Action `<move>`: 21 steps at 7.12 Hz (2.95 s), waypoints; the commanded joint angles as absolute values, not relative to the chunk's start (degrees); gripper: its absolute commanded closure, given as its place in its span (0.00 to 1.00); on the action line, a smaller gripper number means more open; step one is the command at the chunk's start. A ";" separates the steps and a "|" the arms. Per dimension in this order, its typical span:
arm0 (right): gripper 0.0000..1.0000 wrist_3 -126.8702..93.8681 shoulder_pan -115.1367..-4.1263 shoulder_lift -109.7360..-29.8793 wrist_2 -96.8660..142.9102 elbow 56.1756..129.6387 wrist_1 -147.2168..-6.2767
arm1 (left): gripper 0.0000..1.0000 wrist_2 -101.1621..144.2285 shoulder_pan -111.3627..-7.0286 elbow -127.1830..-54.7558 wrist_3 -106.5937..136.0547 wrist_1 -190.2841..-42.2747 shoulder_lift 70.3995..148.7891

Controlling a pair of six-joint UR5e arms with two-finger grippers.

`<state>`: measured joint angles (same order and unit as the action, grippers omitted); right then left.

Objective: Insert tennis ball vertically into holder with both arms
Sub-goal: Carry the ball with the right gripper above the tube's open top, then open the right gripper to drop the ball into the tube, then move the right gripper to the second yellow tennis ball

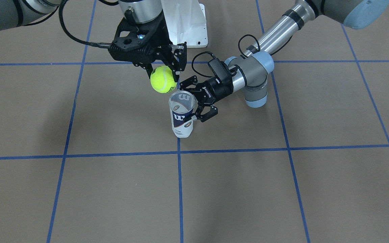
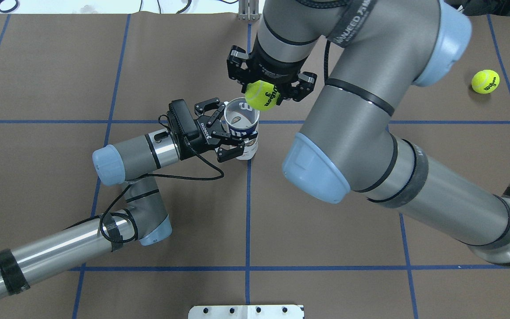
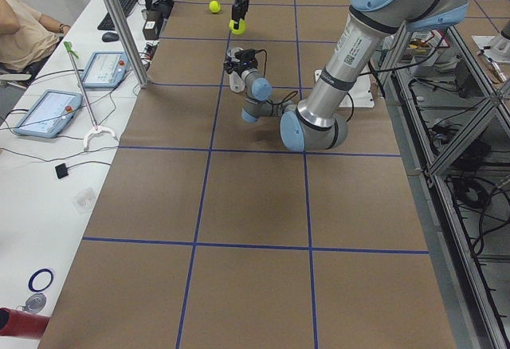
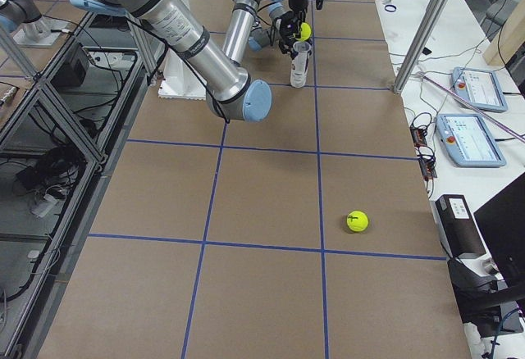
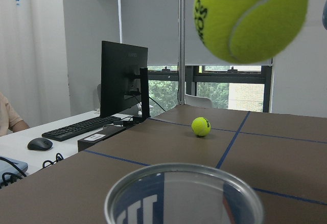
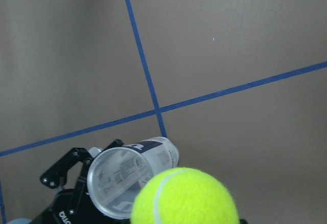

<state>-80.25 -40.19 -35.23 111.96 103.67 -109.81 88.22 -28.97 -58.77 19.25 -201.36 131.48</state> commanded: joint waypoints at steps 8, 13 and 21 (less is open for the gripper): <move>0.02 -80.33 -35.42 -33.75 105.64 100.37 -109.51 | 0.11 88.24 -28.74 -58.80 19.25 -201.09 131.57; 0.01 -76.84 -36.20 -34.36 106.08 100.81 -109.60 | 0.10 88.24 -28.74 -58.80 19.16 -201.18 131.49; 0.01 -31.07 -63.08 -59.04 120.39 90.40 -90.15 | 0.07 88.15 -29.09 -58.80 19.16 -201.18 131.31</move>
<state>-37.30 -59.46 -56.04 118.41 95.36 -96.07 88.16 -29.08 -58.80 19.16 -201.19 131.37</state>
